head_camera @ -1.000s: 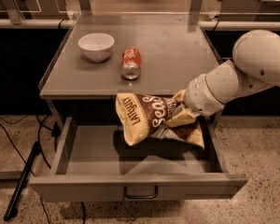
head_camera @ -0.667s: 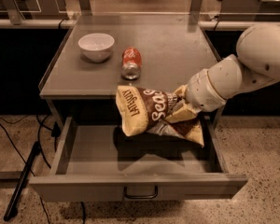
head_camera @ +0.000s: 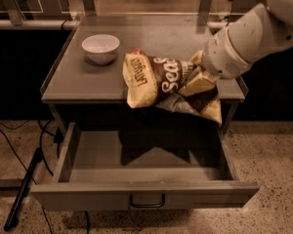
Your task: Pick brown chip bag from top drawer and place on counter
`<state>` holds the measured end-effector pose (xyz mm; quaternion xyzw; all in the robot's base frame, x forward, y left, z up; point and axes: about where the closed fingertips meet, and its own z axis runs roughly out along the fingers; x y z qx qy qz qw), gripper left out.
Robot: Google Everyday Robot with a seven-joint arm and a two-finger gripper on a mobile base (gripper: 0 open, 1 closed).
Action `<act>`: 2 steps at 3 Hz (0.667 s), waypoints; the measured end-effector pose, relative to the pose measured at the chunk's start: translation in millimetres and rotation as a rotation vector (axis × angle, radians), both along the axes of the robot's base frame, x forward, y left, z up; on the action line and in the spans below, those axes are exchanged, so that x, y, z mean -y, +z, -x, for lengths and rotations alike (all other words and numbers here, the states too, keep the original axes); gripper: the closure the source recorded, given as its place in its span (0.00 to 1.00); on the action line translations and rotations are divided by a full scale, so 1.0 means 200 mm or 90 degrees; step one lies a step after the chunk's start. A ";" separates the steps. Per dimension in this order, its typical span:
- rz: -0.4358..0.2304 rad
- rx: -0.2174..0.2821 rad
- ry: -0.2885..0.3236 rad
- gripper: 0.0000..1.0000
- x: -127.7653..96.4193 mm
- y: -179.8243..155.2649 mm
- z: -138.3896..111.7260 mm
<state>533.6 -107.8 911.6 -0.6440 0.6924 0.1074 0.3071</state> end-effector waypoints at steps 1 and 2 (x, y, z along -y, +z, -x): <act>0.035 0.066 -0.009 1.00 0.00 0.20 -0.14; 0.060 0.113 -0.018 1.00 -0.03 0.29 -0.31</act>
Offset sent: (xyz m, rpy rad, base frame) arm 0.1052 0.0123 0.0771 -0.1418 -0.2692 -0.0480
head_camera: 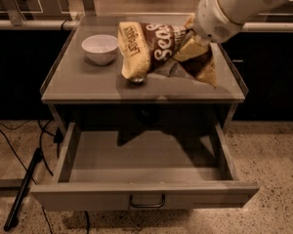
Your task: Pick brown chip bag from top drawer and place on counter
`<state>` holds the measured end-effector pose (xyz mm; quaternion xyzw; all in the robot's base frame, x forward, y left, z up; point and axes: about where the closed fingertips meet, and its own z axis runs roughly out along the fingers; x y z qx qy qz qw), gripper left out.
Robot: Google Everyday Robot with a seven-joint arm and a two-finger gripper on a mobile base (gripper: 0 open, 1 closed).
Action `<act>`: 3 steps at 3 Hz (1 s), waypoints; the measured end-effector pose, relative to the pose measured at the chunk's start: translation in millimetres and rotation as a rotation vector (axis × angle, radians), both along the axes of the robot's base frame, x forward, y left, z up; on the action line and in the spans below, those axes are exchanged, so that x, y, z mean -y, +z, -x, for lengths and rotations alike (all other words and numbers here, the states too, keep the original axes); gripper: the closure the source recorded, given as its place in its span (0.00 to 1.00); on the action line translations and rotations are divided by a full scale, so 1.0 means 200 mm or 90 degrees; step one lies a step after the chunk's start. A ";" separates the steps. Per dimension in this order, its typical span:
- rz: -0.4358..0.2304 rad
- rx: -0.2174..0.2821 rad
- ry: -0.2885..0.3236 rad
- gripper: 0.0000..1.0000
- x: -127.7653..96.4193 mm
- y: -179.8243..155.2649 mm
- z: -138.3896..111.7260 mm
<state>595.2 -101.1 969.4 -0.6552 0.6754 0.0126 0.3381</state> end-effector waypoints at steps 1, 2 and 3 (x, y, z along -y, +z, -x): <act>0.014 0.021 -0.012 1.00 -0.01 0.01 -0.13; 0.024 0.024 -0.033 1.00 0.03 -0.02 -0.24; 0.028 0.017 -0.065 1.00 0.13 -0.08 -0.34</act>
Offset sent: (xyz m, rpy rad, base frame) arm 0.0769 -0.0227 -0.0126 -0.0542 -0.0404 -0.1027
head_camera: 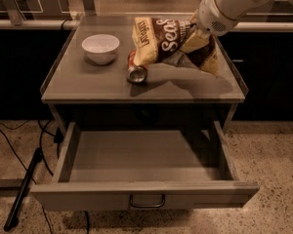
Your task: Pick brown chip bag from top drawer and place on counter
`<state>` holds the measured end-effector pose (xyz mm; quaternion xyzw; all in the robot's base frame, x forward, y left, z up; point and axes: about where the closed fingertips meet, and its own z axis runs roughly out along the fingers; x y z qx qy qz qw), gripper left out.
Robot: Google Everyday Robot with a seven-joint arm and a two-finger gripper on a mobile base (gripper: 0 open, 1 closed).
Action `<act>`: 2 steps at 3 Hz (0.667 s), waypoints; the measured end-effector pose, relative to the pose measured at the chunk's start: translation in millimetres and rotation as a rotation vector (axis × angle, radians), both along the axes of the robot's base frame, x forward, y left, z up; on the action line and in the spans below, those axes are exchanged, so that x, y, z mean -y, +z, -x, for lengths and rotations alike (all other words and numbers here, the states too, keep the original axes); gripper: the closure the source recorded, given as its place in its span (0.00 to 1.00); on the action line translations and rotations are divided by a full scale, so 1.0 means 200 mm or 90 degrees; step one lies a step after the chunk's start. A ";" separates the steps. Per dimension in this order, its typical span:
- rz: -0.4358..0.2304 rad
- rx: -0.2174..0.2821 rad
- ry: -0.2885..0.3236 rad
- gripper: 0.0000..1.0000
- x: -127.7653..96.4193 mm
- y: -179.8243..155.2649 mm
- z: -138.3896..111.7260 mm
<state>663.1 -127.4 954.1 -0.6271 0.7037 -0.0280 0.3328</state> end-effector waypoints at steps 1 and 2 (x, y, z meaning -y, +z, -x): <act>-0.002 -0.003 -0.028 1.00 0.11 -0.05 -0.07; -0.023 -0.016 -0.062 1.00 0.24 -0.15 -0.13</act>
Offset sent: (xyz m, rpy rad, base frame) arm 0.0371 -0.0752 -0.0343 0.0438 0.0198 -0.1431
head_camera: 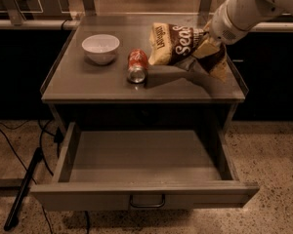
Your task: Pick brown chip bag from top drawer and place on counter
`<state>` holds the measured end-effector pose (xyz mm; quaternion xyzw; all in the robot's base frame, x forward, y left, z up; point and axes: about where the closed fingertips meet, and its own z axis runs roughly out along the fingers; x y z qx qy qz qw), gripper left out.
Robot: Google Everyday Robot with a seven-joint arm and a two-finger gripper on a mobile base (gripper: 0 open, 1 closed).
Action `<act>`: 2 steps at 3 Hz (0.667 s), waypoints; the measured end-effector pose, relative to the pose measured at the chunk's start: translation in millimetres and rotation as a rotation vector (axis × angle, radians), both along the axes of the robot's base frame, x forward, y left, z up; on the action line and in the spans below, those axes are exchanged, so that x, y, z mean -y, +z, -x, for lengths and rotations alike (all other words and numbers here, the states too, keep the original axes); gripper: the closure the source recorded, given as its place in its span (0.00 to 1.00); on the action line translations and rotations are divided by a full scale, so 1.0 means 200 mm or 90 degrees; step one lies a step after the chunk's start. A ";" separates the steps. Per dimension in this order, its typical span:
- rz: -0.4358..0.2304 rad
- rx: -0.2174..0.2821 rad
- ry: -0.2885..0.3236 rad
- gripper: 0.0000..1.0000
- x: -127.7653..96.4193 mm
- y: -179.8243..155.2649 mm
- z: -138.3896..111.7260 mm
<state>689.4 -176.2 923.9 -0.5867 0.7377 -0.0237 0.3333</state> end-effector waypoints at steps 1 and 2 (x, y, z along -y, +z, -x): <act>-0.025 -0.017 -0.019 1.00 0.07 -0.09 -0.02; -0.069 -0.036 -0.022 1.00 0.05 -0.20 -0.02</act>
Offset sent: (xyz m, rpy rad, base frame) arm 0.0036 -0.0082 -0.0588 0.1930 0.0873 -0.0453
